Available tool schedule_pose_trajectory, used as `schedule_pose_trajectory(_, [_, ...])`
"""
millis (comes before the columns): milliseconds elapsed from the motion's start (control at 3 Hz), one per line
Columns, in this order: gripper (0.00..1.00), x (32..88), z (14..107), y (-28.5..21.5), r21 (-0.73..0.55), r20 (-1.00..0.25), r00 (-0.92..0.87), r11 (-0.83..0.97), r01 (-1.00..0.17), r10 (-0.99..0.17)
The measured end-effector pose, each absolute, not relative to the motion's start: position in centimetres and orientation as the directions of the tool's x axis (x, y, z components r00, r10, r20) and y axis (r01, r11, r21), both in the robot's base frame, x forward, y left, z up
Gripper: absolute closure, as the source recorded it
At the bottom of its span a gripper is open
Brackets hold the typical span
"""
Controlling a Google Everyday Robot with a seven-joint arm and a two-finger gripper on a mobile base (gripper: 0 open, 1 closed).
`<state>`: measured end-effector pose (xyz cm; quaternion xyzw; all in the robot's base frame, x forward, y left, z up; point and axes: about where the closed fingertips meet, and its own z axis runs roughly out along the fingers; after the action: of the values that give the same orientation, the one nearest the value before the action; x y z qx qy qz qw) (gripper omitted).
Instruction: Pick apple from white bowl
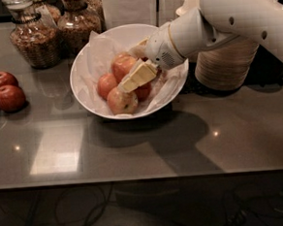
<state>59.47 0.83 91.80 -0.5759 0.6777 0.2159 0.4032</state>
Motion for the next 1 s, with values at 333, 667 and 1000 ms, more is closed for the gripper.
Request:
schedule_pose_trajectory(333, [0.34, 59.72, 91.15, 0.22, -0.157, -0.803, -0.028, 0.257, -0.954, -0.595])
schedule_pose_trajectory(667, [0.36, 59.80, 91.10, 0.12, -0.151, -0.806, -0.033, 0.259, -0.954, -0.591])
schedule_pose_trajectory(1000, [0.55, 59.80, 91.10, 0.13, -0.151, -0.806, -0.033, 0.259, -0.954, -0.591])
